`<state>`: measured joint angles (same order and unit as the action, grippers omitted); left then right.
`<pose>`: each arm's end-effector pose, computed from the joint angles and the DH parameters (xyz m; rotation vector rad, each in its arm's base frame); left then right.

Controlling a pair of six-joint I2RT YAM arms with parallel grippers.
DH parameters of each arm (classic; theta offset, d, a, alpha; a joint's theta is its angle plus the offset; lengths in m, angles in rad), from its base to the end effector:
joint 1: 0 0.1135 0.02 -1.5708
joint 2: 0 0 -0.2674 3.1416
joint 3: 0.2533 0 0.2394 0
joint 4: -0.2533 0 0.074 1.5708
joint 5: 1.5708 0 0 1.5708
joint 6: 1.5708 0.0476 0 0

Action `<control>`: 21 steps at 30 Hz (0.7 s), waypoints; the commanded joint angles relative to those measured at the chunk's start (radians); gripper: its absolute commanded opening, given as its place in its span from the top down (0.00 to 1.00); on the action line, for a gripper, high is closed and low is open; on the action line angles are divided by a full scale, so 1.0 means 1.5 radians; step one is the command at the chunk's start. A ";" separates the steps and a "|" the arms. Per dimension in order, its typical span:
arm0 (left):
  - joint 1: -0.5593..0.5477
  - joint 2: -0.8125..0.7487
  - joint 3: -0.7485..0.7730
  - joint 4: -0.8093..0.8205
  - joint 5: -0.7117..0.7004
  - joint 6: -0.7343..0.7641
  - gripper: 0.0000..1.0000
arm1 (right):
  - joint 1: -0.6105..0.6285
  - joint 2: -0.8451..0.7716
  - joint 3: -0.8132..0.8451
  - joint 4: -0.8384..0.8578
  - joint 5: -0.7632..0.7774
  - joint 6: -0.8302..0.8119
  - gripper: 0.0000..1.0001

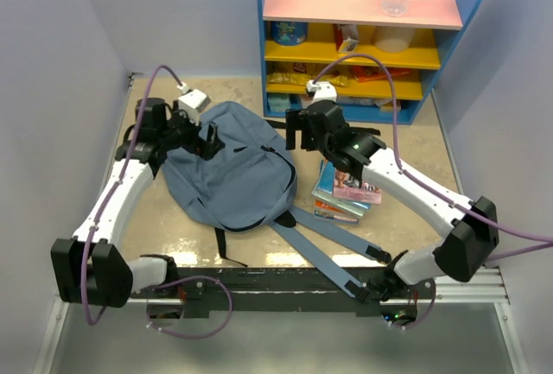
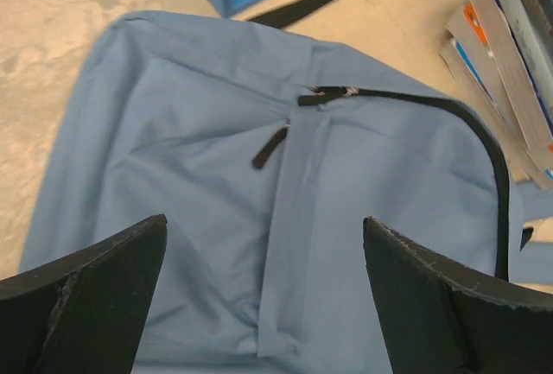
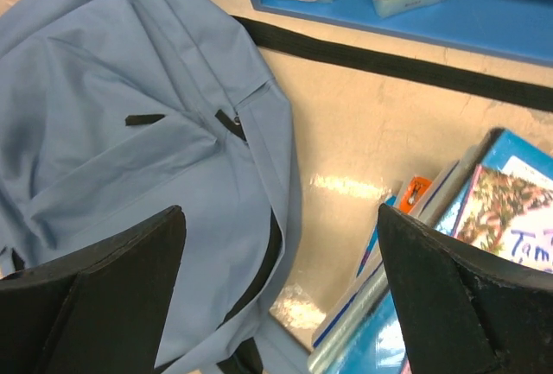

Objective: Pack the student bag
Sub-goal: Move the student bag to the center of the board.

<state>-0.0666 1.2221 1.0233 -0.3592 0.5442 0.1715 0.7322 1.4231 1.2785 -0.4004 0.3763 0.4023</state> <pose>0.2628 -0.0422 0.3171 0.5601 2.0037 -0.5131 0.2495 0.2008 0.3426 -0.1212 2.0837 0.2947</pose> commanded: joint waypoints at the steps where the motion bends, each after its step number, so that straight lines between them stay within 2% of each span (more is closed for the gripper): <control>1: -0.064 0.047 -0.024 0.052 -0.035 0.044 0.00 | 0.000 0.064 0.059 0.016 0.021 -0.056 0.10; 9: -0.084 0.139 -0.108 0.143 -0.064 0.118 0.00 | 0.000 0.181 0.133 0.031 0.019 -0.079 0.18; 12: -0.090 0.159 -0.137 0.164 -0.085 0.145 0.08 | 0.001 0.207 0.157 0.042 0.014 -0.088 0.20; 13: -0.090 0.162 -0.148 0.168 -0.090 0.152 0.19 | 0.000 0.227 0.166 0.040 0.006 -0.090 0.21; 14: -0.090 0.163 -0.154 0.170 -0.093 0.156 0.26 | 0.000 0.237 0.182 0.040 0.004 -0.093 0.21; 18: -0.090 0.151 -0.188 0.185 -0.108 0.185 0.47 | 0.000 0.289 0.222 0.034 -0.006 -0.107 0.23; 19: -0.089 0.148 -0.196 0.189 -0.115 0.188 0.58 | 0.000 0.297 0.229 0.033 -0.007 -0.108 0.23; 21: -0.089 0.145 -0.214 0.189 -0.137 0.207 0.73 | 0.001 0.318 0.242 0.033 -0.013 -0.108 0.24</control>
<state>-0.1978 1.4693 0.7452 -0.1360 0.3931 0.3996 0.7322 1.8645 1.5776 -0.3725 0.3759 0.2684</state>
